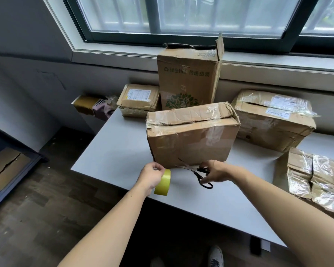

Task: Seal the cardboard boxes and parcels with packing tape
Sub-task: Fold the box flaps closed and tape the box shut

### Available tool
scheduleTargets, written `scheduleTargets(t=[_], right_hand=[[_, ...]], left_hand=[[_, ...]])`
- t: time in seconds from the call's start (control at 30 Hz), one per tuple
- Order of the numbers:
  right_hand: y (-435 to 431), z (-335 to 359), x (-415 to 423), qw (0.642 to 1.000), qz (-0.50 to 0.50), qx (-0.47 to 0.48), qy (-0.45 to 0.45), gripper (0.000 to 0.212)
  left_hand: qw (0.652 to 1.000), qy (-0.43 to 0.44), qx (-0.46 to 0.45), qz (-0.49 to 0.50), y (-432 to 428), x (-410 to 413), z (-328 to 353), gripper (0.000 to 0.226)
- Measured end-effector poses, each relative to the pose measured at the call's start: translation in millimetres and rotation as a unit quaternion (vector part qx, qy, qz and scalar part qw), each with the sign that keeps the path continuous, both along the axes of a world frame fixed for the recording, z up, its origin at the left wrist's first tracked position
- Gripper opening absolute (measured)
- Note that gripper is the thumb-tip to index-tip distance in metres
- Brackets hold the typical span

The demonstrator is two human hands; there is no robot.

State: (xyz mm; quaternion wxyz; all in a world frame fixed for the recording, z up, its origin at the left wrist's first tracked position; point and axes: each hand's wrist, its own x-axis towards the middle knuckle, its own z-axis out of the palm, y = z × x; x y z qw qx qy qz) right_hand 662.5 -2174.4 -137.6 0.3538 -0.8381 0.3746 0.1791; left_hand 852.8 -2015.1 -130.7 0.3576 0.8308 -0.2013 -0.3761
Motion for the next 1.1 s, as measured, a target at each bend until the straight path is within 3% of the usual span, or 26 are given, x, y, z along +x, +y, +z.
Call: scheduleTargets(t=[0.13, 0.3, 0.57, 0.63, 0.7, 0.77, 0.83, 0.93, 1.1], right_hand=[[9, -17, -21, 0.994, -0.003, -0.098, 0.053, 0.035], [26, -33, -36, 0.988, -0.015, -0.131, 0.078, 0.026], [32, -44, -40, 0.99, -0.069, -0.111, 0.061, 0.019], [33, -38, -33, 0.991, -0.11, -0.076, 0.009, 0.021], [36, -27, -23, 0.974, -0.189, 0.035, -0.117, 0.021], [42, -6, -12, 0.917, -0.261, 0.179, -0.244, 0.031], [48, 12, -5, 0.881, -0.255, 0.263, -0.3, 0.031], [54, 22, 2, 0.87, -0.205, 0.307, -0.326, 0.026], [49, 42, 7, 0.869, -0.184, 0.28, -0.365, 0.032]], left_hand=[[0.996, -0.074, -0.019, -0.041, -2, -4, 6, 0.013], [0.979, -0.16, -0.043, -0.114, -9, -12, 13, 0.011], [0.982, -0.128, -0.058, -0.124, -14, -20, 14, 0.009], [0.986, -0.102, -0.071, -0.111, -16, -22, 13, 0.01], [0.989, -0.08, -0.074, -0.097, -20, -25, 17, 0.013], [0.991, -0.068, -0.078, -0.089, -24, -28, 22, 0.013], [0.991, -0.055, -0.088, -0.082, -30, -33, 30, 0.014], [0.991, -0.032, -0.114, -0.062, -39, -42, 44, 0.015], [0.98, -0.122, -0.15, -0.036, -43, -48, 67, 0.007]])
